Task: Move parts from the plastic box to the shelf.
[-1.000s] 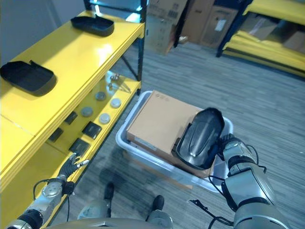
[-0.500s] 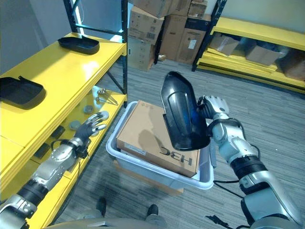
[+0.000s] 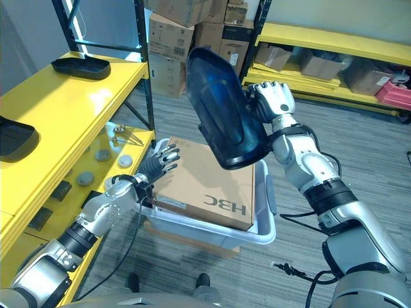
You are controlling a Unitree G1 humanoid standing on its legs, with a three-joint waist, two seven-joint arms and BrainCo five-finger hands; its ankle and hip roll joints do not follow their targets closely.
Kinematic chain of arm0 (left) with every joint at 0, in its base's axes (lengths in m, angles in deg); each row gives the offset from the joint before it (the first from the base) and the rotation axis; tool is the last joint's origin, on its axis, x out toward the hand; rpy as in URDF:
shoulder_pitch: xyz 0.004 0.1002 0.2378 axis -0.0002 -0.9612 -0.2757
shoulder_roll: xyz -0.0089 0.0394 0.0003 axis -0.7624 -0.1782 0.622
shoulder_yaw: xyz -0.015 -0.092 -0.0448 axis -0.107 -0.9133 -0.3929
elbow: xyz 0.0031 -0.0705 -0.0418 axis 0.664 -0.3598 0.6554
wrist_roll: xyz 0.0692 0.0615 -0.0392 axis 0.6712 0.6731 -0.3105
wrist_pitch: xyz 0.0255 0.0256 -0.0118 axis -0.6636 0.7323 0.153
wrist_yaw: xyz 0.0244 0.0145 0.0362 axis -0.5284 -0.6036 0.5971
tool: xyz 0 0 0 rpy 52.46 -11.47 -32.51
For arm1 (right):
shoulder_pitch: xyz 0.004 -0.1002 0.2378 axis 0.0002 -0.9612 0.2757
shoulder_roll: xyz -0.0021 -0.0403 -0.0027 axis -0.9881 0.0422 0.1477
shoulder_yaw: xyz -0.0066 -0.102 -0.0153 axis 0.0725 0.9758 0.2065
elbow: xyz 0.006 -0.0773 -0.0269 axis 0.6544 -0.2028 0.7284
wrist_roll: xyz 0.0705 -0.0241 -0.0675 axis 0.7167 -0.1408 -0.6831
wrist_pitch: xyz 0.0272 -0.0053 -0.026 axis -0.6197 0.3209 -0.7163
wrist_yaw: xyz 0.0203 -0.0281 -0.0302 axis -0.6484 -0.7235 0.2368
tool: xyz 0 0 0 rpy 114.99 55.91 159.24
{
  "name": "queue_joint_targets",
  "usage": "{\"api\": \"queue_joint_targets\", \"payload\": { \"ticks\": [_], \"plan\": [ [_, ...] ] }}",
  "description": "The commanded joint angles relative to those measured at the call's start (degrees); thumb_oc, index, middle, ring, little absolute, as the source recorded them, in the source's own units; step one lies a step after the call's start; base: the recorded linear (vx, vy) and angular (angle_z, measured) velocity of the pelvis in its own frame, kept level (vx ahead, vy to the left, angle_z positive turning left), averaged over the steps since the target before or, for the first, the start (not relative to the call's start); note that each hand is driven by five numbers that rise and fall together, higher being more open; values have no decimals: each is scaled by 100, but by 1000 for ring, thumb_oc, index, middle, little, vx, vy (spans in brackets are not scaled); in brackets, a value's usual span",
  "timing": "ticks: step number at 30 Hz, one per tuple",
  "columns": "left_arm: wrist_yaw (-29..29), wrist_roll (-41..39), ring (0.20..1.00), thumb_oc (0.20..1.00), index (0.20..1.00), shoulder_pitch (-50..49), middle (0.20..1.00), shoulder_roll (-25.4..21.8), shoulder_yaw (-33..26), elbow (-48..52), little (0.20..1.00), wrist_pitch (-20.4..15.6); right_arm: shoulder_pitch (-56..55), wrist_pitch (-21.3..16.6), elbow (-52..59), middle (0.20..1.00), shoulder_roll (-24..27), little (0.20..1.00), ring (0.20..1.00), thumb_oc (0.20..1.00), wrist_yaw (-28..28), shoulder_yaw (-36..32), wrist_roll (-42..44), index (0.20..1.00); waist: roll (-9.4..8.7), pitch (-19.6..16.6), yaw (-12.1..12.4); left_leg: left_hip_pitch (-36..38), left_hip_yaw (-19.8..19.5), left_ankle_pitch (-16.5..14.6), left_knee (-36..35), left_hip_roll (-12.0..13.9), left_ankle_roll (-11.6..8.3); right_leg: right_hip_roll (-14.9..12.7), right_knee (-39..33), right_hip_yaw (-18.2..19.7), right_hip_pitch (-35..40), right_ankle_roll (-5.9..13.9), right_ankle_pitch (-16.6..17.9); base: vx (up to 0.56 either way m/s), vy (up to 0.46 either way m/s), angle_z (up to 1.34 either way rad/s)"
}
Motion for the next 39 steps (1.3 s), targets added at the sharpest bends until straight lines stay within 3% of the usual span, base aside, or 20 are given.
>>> {"api": "queue_joint_targets", "payload": {
  "ticks": [1,13,19,22,32,33,34,39],
  "plan": [
    [-74,-185,1000,1000,1000,533,1000,156,245,-257,1000,-279,950,-1,-222,200,9,200,200,200,293,225,-24,200,-57,-271,152,264,316,-616,-6,-18,22,-83,-24,-64,396,230,-518,11,47,-2],
    [199,-107,1000,1000,1000,799,1000,154,353,38,1000,-555,1455,-184,-354,200,-682,200,200,200,-190,800,273,200,-16,-287,204,332,247,-650,-6,-46,42,-69,-24,-20,466,205,-552,6,16,-1],
    [229,207,1000,1000,1000,888,1000,117,260,21,1000,-741,1197,-233,103,200,-1062,200,200,200,-717,677,938,200,-10,-242,172,362,218,-664,-6,-51,56,-49,-24,23,477,180,-555,0,0,0],
    [-369,-331,1000,1000,1000,849,1000,69,221,102,1000,-1032,1070,-88,457,200,-1297,200,200,200,-891,610,1237,200,-7,-214,124,376,248,-667,-6,-44,56,-49,-24,81,467,180,-554,2,-1,-4],
    [-17,-444,1000,1000,1000,849,1000,227,109,-44,1000,-1313,798,-58,1272,200,-1681,200,200,200,-1606,340,2180,200,-7,-188,41,451,327,-683,-6,-28,57,-44,-24,114,503,155,-544,10,-4,-5],
    [-35,-665,416,416,416,818,416,276,59,-58,416,-1499,774,-28,1331,200,-1730,200,200,200,-1628,314,2291,200,-9,-184,45,457,326,-683,-6,-27,57,-43,-24,111,511,150,-545,16,-10,-5],
    [60,-547,200,200,200,779,200,263,-39,-16,200,-1657,729,72,1448,200,-1796,200,200,200,-1635,279,2332,200,-15,-191,36,462,330,-690,-6,-25,55,-39,-24,124,512,149,-554,0,0,0],
    [71,-537,200,200,200,703,200,313,-144,-24,200,-1882,452,88,1716,200,-1939,200,200,200,-1825,75,2853,200,-35,-174,43,450,306,-683,-6,-20,45,-27,-24,112,506,138,-547,0,0,0]
  ]
}}
